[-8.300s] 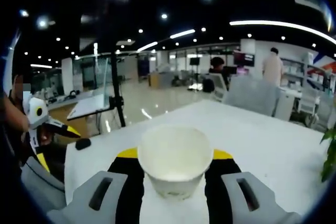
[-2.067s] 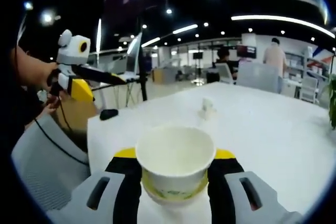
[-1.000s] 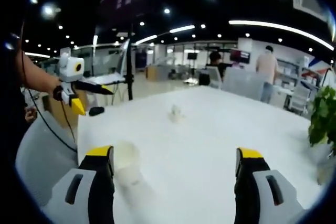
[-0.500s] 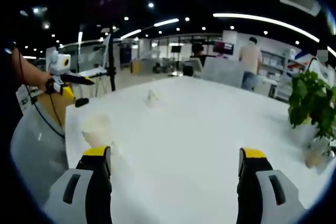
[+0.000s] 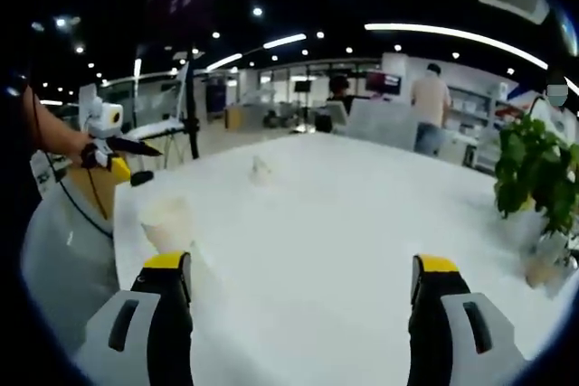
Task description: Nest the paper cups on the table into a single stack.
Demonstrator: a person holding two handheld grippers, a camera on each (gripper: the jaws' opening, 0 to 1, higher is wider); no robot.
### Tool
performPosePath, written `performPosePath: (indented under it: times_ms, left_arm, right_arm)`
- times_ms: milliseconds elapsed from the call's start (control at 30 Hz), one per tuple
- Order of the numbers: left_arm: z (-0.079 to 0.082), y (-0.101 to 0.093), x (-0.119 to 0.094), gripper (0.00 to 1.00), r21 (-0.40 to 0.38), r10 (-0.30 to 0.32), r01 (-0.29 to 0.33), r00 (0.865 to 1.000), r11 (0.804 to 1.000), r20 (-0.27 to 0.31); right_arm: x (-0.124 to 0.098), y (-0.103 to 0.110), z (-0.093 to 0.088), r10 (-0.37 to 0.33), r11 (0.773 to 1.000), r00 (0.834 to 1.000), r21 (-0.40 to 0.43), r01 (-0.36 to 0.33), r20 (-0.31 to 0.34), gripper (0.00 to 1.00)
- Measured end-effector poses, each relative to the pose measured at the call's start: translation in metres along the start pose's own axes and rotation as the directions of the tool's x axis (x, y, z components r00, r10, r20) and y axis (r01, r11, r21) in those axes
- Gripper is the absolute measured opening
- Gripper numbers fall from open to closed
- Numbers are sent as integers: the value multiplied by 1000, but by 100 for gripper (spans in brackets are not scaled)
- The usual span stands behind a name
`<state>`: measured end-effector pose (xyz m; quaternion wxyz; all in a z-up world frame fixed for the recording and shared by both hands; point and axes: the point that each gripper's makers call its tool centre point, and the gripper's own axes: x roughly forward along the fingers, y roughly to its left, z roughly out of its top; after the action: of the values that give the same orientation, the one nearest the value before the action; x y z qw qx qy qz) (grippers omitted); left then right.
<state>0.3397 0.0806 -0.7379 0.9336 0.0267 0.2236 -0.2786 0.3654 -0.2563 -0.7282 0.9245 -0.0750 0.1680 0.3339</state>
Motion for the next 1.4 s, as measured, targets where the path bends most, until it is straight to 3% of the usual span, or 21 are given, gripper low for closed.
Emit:
performPosePath:
  times_ms: [533, 867, 1100, 1333, 1400]
  left_arm:
    - [-7, 22, 51, 99, -1, -18, 18, 998, 1000, -65]
    - [10, 41, 91, 99, 2, -26, 26, 998, 1000, -65]
    - [21, 66, 120, 99, -15, 1, -2, 998, 1000, -62]
    - [31, 85, 150, 98, -50, 23, -26, 999, 998, -47]
    - [34, 93, 159, 99, -102, 35, -39, 999, 994, -41]
  right_arm:
    - [2, 5, -5, 1, 1000, 1000, 13, -1, -9, 100]
    - [2, -1, -5, -16, 999, 1000, 35, 16, -8, 100]
    - [2, -3, -1, -22, 999, 1000, 46, 22, 2, 100]
    - [2, -6, 0, -30, 998, 1000, 55, 29, 4, 100]
    - [2, -7, -1, -28, 998, 1000, 54, 28, 2, 100]
